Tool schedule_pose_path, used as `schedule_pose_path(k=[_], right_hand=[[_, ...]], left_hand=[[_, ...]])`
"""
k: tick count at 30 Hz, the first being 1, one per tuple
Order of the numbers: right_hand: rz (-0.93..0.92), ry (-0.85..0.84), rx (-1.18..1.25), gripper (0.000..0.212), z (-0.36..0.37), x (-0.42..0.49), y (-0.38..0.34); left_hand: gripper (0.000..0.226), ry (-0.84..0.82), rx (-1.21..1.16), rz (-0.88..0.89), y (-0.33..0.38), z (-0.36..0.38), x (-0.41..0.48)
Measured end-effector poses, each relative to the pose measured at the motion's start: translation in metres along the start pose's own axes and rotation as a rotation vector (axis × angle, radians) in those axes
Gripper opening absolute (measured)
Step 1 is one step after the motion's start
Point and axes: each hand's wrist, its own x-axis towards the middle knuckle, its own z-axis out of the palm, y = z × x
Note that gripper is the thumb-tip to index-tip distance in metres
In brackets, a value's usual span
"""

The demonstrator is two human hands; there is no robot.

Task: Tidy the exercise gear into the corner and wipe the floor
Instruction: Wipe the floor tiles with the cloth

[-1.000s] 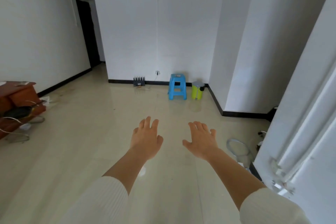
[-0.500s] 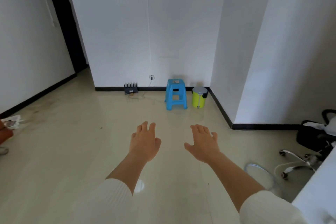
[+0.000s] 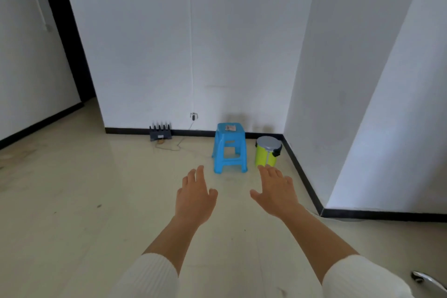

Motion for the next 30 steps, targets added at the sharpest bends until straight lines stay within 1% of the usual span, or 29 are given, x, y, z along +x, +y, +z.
schedule_pose_path(k=[3, 10, 15, 19, 23, 27, 30], right_hand=[[-0.016, 0.025, -0.013, 0.069, 0.01, 0.087, 0.013], [-0.028, -0.001, 0.002, 0.07, 0.068, 0.302, 0.033], [0.043, -0.059, 0.083, 0.07, 0.104, 0.459, 0.042], [0.071, -0.094, 0.096, 0.07, 0.123, 0.561, 0.056], [0.09, -0.102, 0.114, 0.066, 0.141, 0.656, 0.078], [0.11, -0.132, 0.124, 0.068, 0.171, 0.759, 0.108], [0.114, -0.158, 0.149, 0.065, 0.197, 0.836, 0.134]], left_hand=[[0.069, -0.01, 0.032, -0.004, 0.0, 0.021, 0.085], [0.074, -0.036, 0.085, 0.008, -0.013, 0.08, 0.299], [0.078, -0.074, 0.031, -0.031, -0.025, 0.118, 0.458], [0.077, -0.129, 0.011, -0.057, -0.027, 0.145, 0.564], [0.076, -0.152, -0.009, -0.061, -0.022, 0.176, 0.662], [0.075, -0.16, -0.021, -0.068, -0.018, 0.222, 0.764], [0.075, -0.177, -0.052, -0.122, -0.016, 0.263, 0.837]])
